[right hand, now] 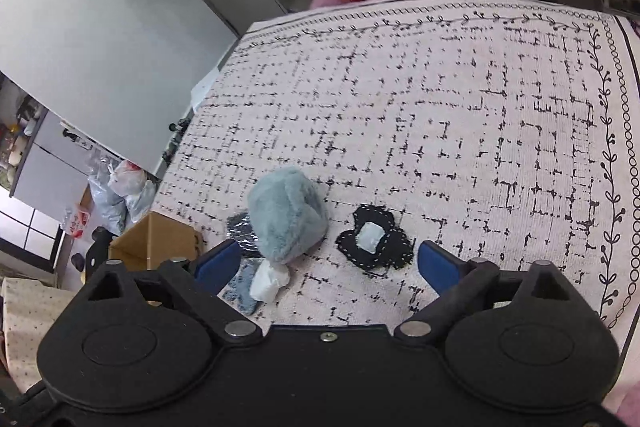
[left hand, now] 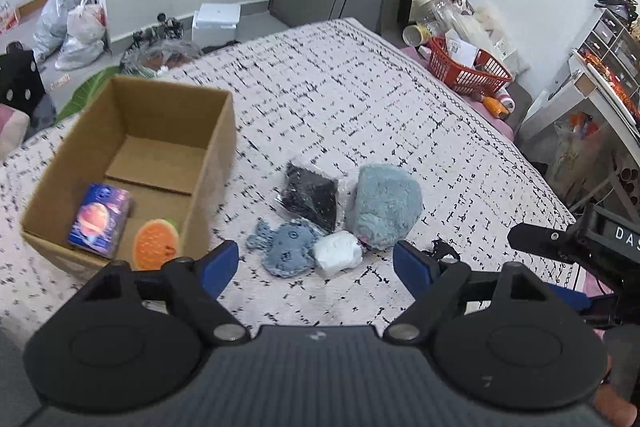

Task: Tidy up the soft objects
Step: 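Grasp the white wrapped ball with the left gripper while the right gripper grasps the black patch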

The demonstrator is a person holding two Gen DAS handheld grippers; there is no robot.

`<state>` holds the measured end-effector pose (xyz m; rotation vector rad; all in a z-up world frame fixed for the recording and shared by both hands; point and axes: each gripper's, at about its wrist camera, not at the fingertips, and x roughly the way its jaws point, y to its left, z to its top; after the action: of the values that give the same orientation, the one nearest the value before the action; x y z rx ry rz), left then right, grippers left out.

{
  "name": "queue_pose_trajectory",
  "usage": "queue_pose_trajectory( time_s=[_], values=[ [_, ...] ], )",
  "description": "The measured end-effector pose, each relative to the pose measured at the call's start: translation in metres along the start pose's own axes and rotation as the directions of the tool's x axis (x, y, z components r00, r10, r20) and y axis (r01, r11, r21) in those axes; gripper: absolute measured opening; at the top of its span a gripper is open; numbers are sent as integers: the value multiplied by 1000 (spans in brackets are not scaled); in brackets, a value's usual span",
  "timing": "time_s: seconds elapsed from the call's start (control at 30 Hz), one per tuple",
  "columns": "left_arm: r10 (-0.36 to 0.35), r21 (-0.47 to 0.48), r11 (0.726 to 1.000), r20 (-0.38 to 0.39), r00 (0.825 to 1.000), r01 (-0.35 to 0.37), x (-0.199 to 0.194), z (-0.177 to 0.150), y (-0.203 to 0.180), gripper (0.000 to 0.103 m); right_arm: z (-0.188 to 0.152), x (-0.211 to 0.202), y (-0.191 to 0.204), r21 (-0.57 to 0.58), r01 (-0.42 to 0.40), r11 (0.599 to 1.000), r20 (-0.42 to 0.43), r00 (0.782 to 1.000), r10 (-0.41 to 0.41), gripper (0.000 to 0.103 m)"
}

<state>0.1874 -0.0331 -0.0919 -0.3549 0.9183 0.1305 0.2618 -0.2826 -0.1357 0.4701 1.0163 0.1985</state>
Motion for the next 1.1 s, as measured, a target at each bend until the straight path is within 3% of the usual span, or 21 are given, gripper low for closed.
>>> queue_pose_trajectory(
  time_s=[0.13, 0.2, 0.4, 1.07, 1.1],
  values=[
    [-9, -32, 999, -32, 999, 8, 22, 1, -2, 69, 1, 15, -4, 14, 16, 1000, -23, 1000, -16, 84],
    [-16, -48, 999, -50, 999, 13, 33, 1, -3, 67, 2, 23, -5, 15, 18, 1000, -43, 999, -18, 79],
    [-26, -79, 997, -103, 994, 18, 65, 3, -7, 60, 3, 43, -8, 20, 43, 999, -74, 996, -42, 75],
    [-21, -123, 992, -239, 971, -9, 141, 3, -16, 60, 9, 103, -21, 18, 130, 991, -206, 971, -124, 74],
    [-19, -123, 992, -240, 971, -11, 142, 4, -16, 54, 10, 106, -22, 20, 137, 990, -208, 970, -130, 74]
  ],
)
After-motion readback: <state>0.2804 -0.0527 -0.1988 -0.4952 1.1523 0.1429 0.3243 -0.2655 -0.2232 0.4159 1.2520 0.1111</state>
